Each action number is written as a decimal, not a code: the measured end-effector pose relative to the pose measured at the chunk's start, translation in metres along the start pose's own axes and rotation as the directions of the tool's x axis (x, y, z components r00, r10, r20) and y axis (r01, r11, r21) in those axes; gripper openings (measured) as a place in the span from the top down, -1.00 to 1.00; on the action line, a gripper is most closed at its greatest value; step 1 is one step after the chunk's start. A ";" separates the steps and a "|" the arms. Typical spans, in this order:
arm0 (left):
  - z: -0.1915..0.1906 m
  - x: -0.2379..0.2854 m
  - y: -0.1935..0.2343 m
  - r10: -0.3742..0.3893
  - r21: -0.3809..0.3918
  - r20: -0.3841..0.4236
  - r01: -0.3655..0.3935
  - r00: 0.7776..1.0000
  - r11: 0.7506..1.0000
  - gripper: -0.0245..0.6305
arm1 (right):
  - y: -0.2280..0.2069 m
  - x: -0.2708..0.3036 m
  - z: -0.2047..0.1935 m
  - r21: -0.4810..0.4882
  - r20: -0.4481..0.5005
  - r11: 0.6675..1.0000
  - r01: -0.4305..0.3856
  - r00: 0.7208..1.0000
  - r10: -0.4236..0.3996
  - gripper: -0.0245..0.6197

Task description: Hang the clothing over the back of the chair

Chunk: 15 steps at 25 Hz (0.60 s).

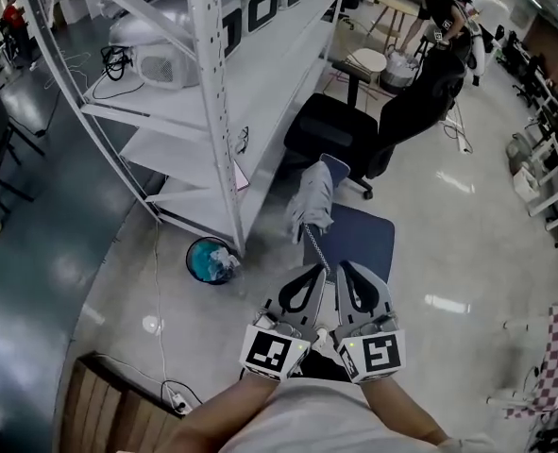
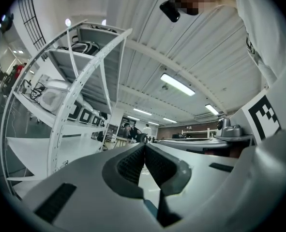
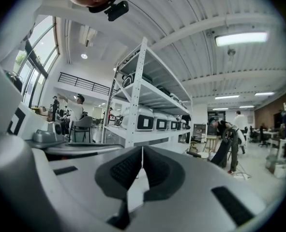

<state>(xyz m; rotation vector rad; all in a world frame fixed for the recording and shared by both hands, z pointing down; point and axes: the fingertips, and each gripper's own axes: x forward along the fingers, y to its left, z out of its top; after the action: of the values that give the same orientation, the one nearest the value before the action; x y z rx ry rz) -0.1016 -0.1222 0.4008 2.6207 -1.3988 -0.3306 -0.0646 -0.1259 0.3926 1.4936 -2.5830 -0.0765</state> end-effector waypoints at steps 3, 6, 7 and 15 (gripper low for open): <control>0.003 -0.002 -0.006 -0.008 0.000 0.017 0.008 1.000 1.000 0.90 | 0.002 -0.005 -0.001 -0.004 -0.010 1.000 -0.001 1.000 0.001 0.87; 0.002 -0.004 -0.012 -0.012 0.017 0.011 0.012 1.000 1.000 0.90 | 0.001 -0.010 -0.001 0.002 0.003 1.000 -0.001 1.000 0.001 0.87; 0.001 -0.004 -0.013 -0.012 0.025 0.005 0.012 1.000 1.000 0.90 | -0.001 -0.011 -0.002 0.008 0.008 1.000 -0.003 1.000 0.003 0.87; -0.005 0.004 -0.033 0.011 0.096 -0.036 -0.007 0.999 0.995 0.90 | -0.023 -0.026 -0.009 0.052 0.028 0.998 -0.029 0.999 0.028 0.87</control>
<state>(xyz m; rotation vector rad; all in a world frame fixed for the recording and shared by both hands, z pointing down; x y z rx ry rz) -0.0714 -0.1074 0.3969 2.6809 -1.4491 -0.2184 -0.0307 -0.1148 0.3959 1.4827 -2.6473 -0.0263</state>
